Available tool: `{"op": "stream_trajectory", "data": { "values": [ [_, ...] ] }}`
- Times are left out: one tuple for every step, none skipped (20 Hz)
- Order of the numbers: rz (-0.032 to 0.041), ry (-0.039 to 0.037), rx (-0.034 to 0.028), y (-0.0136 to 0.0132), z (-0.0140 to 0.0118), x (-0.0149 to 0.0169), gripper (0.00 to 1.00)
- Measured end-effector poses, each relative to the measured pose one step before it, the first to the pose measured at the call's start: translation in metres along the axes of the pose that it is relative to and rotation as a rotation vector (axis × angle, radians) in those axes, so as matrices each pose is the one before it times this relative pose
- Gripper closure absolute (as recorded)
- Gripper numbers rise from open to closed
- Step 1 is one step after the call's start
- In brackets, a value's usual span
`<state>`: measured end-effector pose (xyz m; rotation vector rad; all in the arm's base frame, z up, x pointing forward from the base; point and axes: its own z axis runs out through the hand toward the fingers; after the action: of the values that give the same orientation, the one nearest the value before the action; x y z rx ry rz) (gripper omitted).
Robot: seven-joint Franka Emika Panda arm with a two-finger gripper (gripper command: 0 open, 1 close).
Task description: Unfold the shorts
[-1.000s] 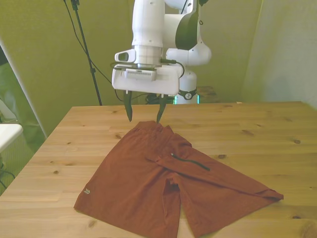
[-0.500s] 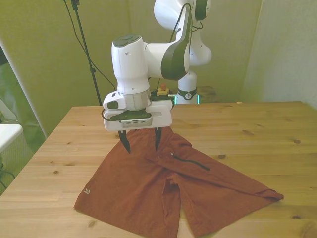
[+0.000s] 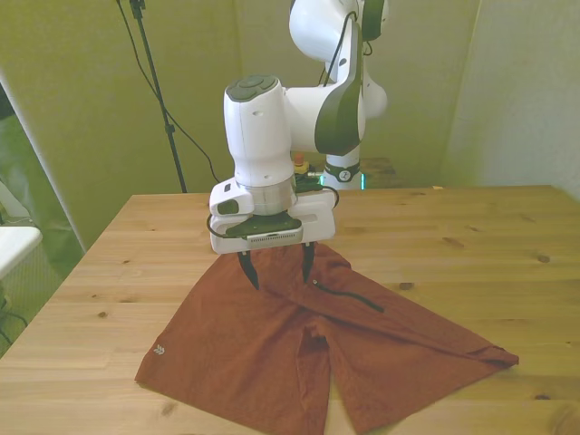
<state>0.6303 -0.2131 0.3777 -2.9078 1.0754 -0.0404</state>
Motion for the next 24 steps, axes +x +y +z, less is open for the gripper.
{"op": "stream_trajectory", "data": {
  "values": [
    [0.00034,-0.00163,-0.00104,0.00019,0.00121,0.00011,1.0],
    [0.00052,-0.00189,-0.00129,0.00029,0.00146,0.00016,1.0],
    [0.00034,-0.00213,-0.00129,0.00021,0.00155,0.00008,1.0],
    [0.00056,-0.00224,-0.00143,0.00034,0.00161,0.00009,1.0],
    [0.00077,-0.00231,-0.00158,0.0005,0.00173,0.00017,1.0],
    [0.00025,-0.00253,-0.00166,0.00051,0.00195,0.00023,1.0],
    [0.00044,-0.00304,-0.00209,0.00077,0.0023,0.00033,1.0],
    [0.00017,-0.00331,-0.00232,0.00101,0.00265,0.00045,1.0],
    [-0.00026,-0.00355,-0.00251,0.00098,0.00279,0.00052,1.0],
    [-0.00036,-0.00336,-0.00217,0.001,0.00267,0.00052,1.0],
    [-0.00063,-0.00143,-0.00101,0.00077,0.00135,0.00045,1.0],
    [-0.00158,0.00035,-0.00008,0.00062,-0.00014,0.00031,1.0],
    [-0.00088,0.00006,-0.00024,0.00068,0.00002,0.00025,1.0],
    [-0.00007,0.00012,-0.00011,0.00052,-0.00003,0.00021,1.0],
    [-0.00019,0.00013,-0.00001,0.00031,-0.00005,0.00013,1.0],
    [0.0,0.00028,0.00008,0.00006,-0.00013,0.00003,1.0],
    [-0.00009,0.00052,0.00021,-0.00001,-0.00019,0.00003,1.0],
    [-0.00009,0.00068,0.00035,-0.00005,-0.0004,-0.00003,1.0],
    [-0.00039,0.00086,0.00055,-0.00018,-0.00069,-0.00021,1.0],
    [-0.00144,0.00084,0.00089,-0.00077,-0.00101,-0.00071,1.0],
    [-0.0025,0.00054,0.00154,-0.00123,-0.00137,-0.00164,1.0],
    [-0.00389,0.00119,0.00265,-0.00163,-0.00217,-0.00332,1.0],
    [-0.00517,-0.00008,0.00201,-0.00191,-0.00222,-0.00518,1.0],
    [-0.00673,0.00335,0.00295,-0.00206,-0.00404,-0.00669,1.0]
  ]
}}
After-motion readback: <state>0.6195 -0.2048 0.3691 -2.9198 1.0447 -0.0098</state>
